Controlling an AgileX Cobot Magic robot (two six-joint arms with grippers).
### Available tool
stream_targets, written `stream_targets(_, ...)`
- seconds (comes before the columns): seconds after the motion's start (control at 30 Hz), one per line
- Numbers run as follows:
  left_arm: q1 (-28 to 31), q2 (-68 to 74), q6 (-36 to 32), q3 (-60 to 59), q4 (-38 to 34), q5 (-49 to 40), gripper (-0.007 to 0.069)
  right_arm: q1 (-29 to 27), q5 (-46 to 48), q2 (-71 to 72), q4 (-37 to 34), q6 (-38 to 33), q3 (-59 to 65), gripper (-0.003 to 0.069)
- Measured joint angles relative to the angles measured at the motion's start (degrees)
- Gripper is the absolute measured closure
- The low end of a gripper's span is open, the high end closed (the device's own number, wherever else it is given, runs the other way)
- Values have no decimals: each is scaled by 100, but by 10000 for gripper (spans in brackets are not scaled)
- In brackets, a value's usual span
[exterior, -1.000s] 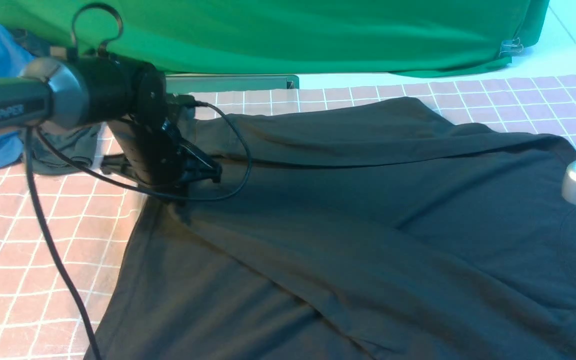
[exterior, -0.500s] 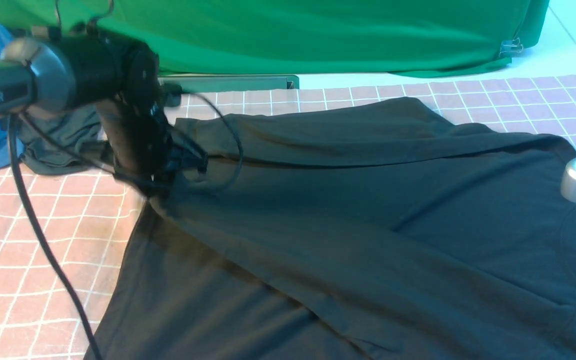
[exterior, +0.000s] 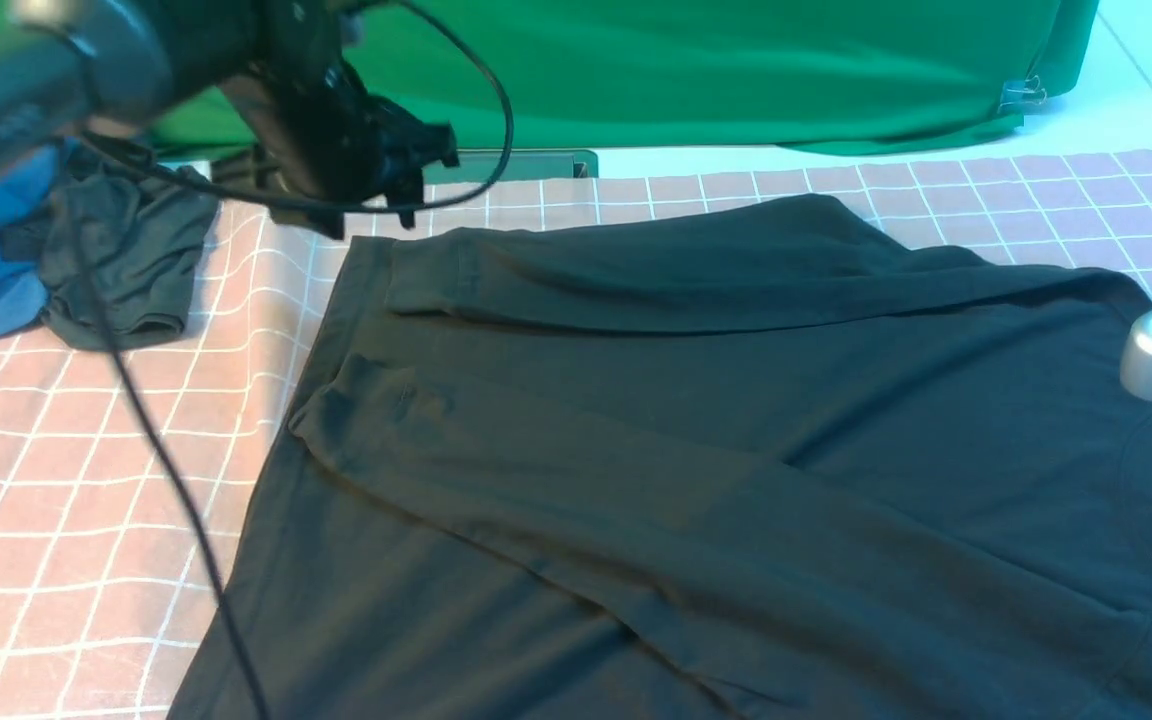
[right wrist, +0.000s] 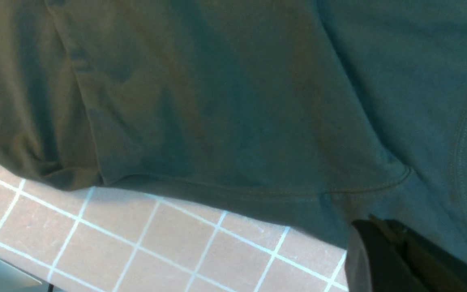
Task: Fold a long-sleeved shirt over a pink coffee tablecloth.
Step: 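Grab the top left corner of the dark shirt with the left gripper, then fold the left side of the dark shirt inward over its body with the left gripper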
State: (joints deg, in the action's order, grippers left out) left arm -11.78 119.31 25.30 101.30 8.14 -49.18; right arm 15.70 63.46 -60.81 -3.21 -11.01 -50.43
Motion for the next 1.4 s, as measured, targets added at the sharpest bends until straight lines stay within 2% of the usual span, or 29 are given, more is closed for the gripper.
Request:
stream_targets(0.23,43,1050,120,498,129,95,212,0,6,0,-6,12,0,623)
stream_targets(0.47,94,1250,82,644,-36,294,235,0,24,0,-6,12,0,623)
stream_targets(0.53,100,1250,-64,656,-163,280,299,0,24,0,-6,12,0,623)
stream_targets(0.6,106,1250,-379,666,-436,256,446,0,24,0,-6,12,0,623)
stream_targets(0.63,106,1250,-398,666,-436,256,446,0,24,0,-6,12,0,623)
stream_targets(0.67,111,1254,-522,679,-595,238,536,0,24,0,-6,15,0,623)
stream_targets(0.73,118,1254,-601,685,-669,232,582,0,24,0,-6,10,0,623)
stream_targets(1.07,119,461,-514,685,-555,-498,594,-6,12,0,-6,-14,0,623)
stream_targets(1.23,112,-222,-514,685,-550,-1192,594,-6,-183,0,1,-114,0,623)
stream_targets(1.4,112,-723,-509,574,-515,-1916,594,-6,-855,0,526,92,0,623)
